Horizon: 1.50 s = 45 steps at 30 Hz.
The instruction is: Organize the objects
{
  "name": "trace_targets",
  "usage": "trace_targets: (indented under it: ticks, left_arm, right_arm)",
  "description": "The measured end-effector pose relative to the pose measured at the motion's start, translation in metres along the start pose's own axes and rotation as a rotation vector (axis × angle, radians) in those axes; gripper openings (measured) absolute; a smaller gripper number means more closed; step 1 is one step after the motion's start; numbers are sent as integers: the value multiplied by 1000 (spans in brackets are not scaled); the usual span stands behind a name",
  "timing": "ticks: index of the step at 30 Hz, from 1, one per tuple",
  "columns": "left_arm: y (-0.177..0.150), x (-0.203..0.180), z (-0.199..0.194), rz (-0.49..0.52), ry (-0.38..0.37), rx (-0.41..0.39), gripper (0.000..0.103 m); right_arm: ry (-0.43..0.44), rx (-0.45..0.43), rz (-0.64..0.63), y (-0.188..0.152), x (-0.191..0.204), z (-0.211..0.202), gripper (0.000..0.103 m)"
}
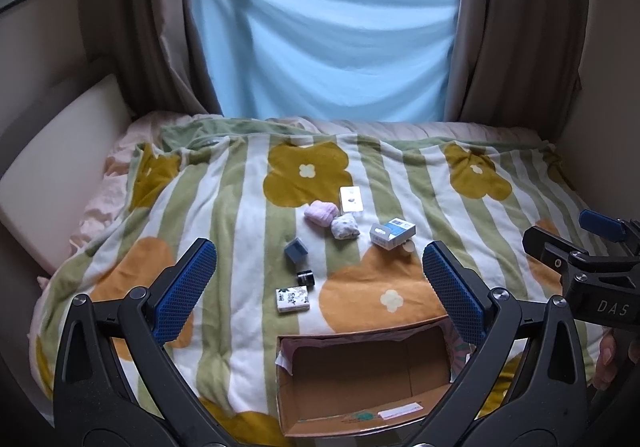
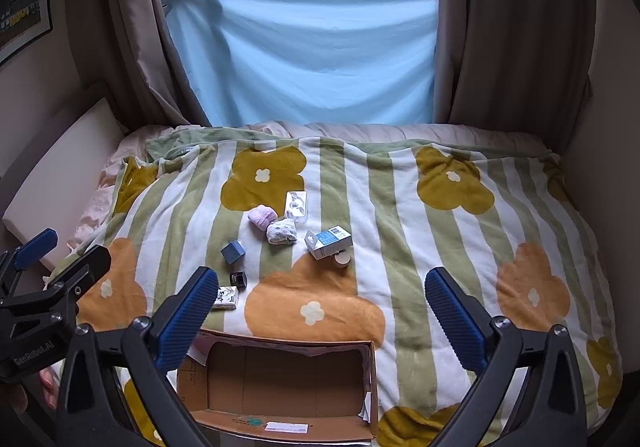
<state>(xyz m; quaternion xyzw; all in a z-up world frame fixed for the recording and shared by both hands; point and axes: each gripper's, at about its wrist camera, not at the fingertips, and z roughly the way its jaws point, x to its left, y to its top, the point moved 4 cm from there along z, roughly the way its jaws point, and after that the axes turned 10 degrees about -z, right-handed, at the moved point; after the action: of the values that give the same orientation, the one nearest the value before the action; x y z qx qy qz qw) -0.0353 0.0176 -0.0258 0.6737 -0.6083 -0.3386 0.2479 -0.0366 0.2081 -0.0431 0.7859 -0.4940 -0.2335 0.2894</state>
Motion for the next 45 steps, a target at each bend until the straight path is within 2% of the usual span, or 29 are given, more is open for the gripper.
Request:
trace_targets:
  ticks: [21, 41, 45]
  left_arm:
    - [-1, -7, 0, 16, -40, 15, 102]
    - [2, -2, 3, 7, -16, 27, 102]
    - [-1, -1, 5, 3, -34, 46, 102]
  right_arm:
    - [11, 0, -8, 0, 1, -1, 103]
    - [15, -2, -14, 3, 2, -2, 102]
    - [18, 1, -19, 3, 3, -2, 102]
